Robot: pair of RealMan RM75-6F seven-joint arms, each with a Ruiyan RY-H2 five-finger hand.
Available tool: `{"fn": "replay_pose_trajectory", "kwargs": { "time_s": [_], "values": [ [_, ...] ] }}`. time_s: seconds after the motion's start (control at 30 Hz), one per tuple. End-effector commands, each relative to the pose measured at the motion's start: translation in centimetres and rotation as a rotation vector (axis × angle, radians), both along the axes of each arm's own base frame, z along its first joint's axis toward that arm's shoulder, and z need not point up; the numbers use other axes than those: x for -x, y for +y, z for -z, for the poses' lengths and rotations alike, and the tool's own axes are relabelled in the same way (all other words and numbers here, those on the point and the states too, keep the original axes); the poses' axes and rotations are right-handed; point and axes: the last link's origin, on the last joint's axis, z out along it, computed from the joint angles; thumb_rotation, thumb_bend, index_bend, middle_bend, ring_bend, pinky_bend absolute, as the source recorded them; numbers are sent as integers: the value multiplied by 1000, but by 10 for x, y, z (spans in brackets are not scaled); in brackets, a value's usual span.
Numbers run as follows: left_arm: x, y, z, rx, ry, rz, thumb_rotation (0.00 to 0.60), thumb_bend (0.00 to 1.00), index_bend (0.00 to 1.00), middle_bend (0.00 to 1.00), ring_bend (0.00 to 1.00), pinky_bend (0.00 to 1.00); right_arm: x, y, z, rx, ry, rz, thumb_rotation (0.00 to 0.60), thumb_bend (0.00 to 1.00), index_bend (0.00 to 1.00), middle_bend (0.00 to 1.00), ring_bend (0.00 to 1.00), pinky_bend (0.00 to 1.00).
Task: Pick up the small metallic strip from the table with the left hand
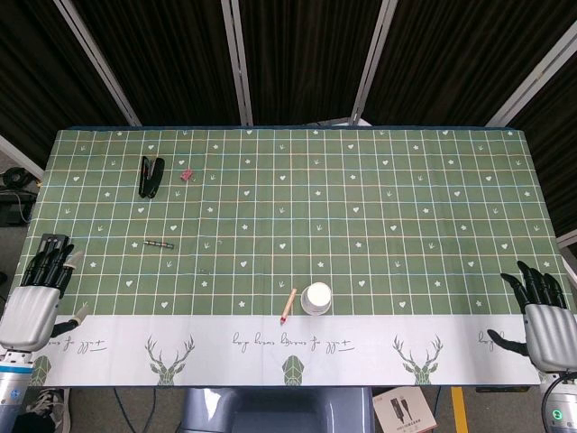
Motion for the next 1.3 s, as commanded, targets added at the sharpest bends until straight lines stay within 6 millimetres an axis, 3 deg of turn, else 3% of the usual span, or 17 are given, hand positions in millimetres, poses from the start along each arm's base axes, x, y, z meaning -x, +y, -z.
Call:
{"fn": "replay_pose_trajectory", "kwargs": {
  "time_s": [0.03,0.43,0.73,0.83,1.07,1.3],
  "values": [
    [0,0,0,0,1,0,600,194,68,0,0,0,0,0,0,6,-5,-4,600,65,163,0,0,3],
    [1,0,0,7,-2,-6,600,195,84,0,0,0,-1,0,1,3,-5,-2,600,65,164,0,0,3],
    [-3,14,0,-15,3,8,600,196,204,0,0,0,0,0,0,4,-7,4,600,71,165,0,0,3],
    [-5,29,-3,-28,22,19,600,201,267,0,0,0,0,1,0,0,-11,4,600,73,166,0,0,3],
    [6,89,5,11,89,-61,600,290,418,0,0,0,0,0,0,-4,-20,8,600,71,166,0,0,3],
    [15,124,18,34,138,-115,600,300,482,0,0,0,0,0,0,-4,-24,14,600,73,166,0,0,3]
  ]
}}
